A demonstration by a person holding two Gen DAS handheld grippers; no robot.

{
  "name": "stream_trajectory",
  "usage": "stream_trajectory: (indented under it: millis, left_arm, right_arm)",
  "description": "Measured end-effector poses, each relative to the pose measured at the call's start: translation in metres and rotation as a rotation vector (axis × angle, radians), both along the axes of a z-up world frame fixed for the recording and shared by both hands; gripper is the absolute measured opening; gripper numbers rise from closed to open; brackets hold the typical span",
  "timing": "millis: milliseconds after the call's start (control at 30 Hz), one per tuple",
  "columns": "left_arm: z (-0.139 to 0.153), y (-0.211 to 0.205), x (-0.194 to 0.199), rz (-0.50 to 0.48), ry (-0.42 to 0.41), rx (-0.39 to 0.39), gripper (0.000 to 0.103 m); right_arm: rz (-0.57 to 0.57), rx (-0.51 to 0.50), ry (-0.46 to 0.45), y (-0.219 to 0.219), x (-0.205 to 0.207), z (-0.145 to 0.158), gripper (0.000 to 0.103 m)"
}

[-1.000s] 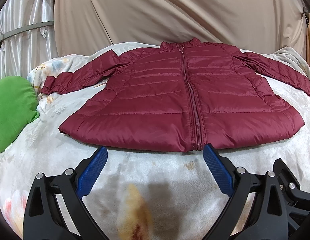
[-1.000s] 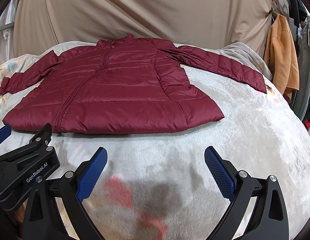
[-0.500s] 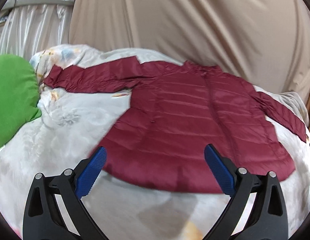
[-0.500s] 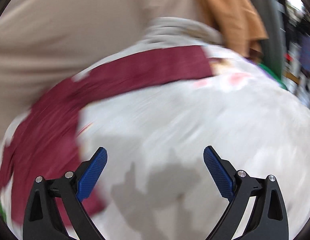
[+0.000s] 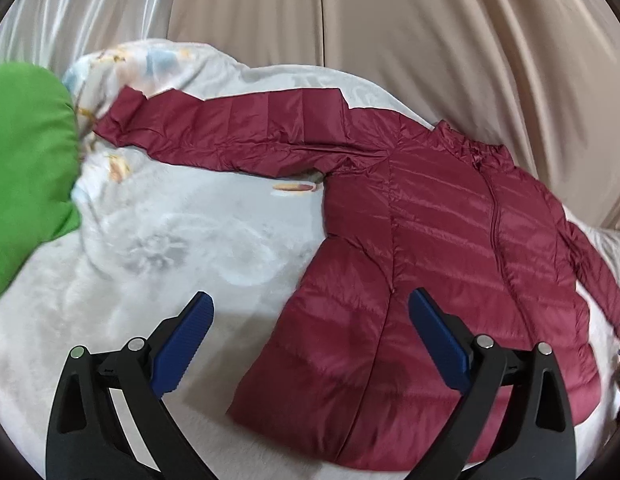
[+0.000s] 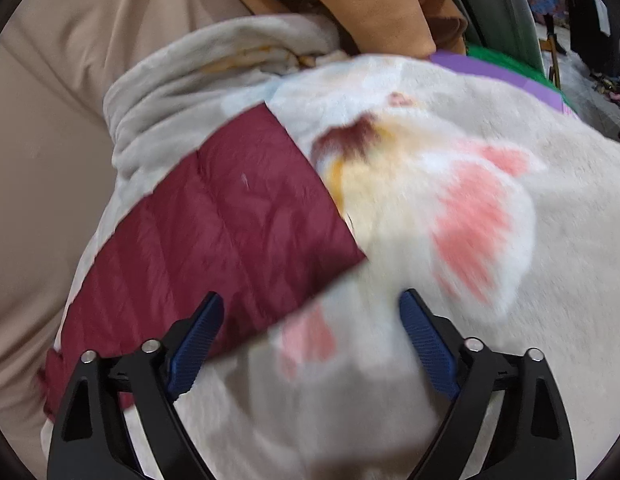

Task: Fold large clothes

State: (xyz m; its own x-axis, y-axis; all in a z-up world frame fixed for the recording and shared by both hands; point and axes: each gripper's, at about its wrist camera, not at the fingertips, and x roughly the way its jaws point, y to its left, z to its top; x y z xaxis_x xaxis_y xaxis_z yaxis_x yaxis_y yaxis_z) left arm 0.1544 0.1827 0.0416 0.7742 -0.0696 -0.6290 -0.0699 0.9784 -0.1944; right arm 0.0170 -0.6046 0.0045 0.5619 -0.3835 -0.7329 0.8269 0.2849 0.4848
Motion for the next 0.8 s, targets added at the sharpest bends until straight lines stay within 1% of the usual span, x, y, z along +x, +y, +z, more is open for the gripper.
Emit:
stream_trajectory:
  millis: [33, 67, 100, 133, 167, 200, 233, 300, 333, 367, 400, 433, 500, 533, 567, 600, 667, 700, 733, 767, 800]
  left_arm:
    - [0.001, 0.0, 0.005, 0.001, 0.0, 0.001, 0.096]
    - [0.003, -0.002, 0.011, 0.002, 0.0, 0.008, 0.096]
    - [0.005, -0.004, 0.015, 0.0, -0.003, 0.014, 0.096]
    - [0.007, -0.006, 0.019, -0.004, -0.009, 0.021, 0.096]
    - [0.01, -0.009, 0.025, -0.004, -0.018, 0.032, 0.096]
    - [0.013, -0.012, 0.029, -0.008, -0.028, 0.04, 0.096]
    - [0.018, -0.016, 0.035, -0.014, -0.044, 0.051, 0.096]
    - [0.024, -0.023, 0.043, -0.031, -0.062, 0.055, 0.096]
    - [0.028, -0.027, 0.047, -0.041, -0.071, 0.053, 0.096]
    - [0.032, -0.032, 0.053, -0.054, -0.084, 0.049, 0.096]
    - [0.034, -0.037, 0.056, -0.062, -0.092, 0.047, 0.096]
    - [0.038, -0.042, 0.061, -0.076, -0.102, 0.04, 0.096]
    - [0.041, -0.05, 0.069, -0.099, -0.11, 0.024, 0.096]
    - [0.041, -0.055, 0.076, -0.114, -0.104, 0.011, 0.096]
    - [0.041, -0.058, 0.081, -0.129, -0.1, -0.002, 0.096]
    - [0.039, -0.062, 0.088, -0.143, -0.09, -0.017, 0.096]
    - [0.033, -0.069, 0.101, -0.17, -0.064, -0.049, 0.096]
    - [0.029, -0.072, 0.109, -0.186, -0.044, -0.068, 0.096]
    - [0.024, -0.075, 0.117, -0.201, -0.018, -0.09, 0.096]
    - [0.016, -0.077, 0.13, -0.232, 0.019, -0.138, 0.096]
    - [0.01, -0.077, 0.137, -0.241, 0.044, -0.166, 0.096]
  right_arm:
    - [0.029, 0.001, -0.027, -0.003, 0.009, 0.004, 0.036]
    - [0.049, 0.007, -0.052, -0.01, 0.017, 0.007, 0.007]
    - [0.066, 0.009, -0.076, -0.01, 0.025, 0.014, 0.006]
    - [0.084, -0.018, -0.109, -0.006, 0.037, 0.031, 0.006]
    - [0.11, -0.057, -0.137, 0.003, 0.05, 0.048, 0.006]
    - [0.168, -0.123, -0.178, 0.02, 0.07, 0.077, 0.005]
    - [0.218, -0.172, -0.206, 0.035, 0.086, 0.097, 0.005]
    - [0.39, -0.284, -0.285, 0.091, 0.131, 0.149, 0.005]
    - [0.478, -0.313, -0.321, 0.118, 0.153, 0.167, 0.005]
    - [0.586, -0.34, -0.354, 0.154, 0.176, 0.183, 0.005]
    - [0.67, -0.357, -0.374, 0.184, 0.192, 0.193, 0.005]
    - [0.785, -0.372, -0.395, 0.227, 0.215, 0.202, 0.005]
    - [0.972, -0.366, -0.403, 0.3, 0.252, 0.2, 0.006]
    - [1.069, -0.357, -0.388, 0.342, 0.271, 0.19, 0.008]
    - [1.139, -0.355, -0.361, 0.377, 0.287, 0.177, 0.009]
    - [1.217, -0.344, -0.315, 0.416, 0.304, 0.156, 0.011]
    - [1.313, -0.29, -0.243, 0.464, 0.323, 0.119, 0.024]
    - [1.35, -0.267, -0.207, 0.483, 0.326, 0.103, 0.026]
    - [1.373, -0.252, -0.191, 0.495, 0.322, 0.095, 0.027]
    - [1.396, -0.241, -0.185, 0.503, 0.317, 0.09, 0.027]
    - [1.407, -0.238, -0.187, 0.506, 0.307, 0.089, 0.028]
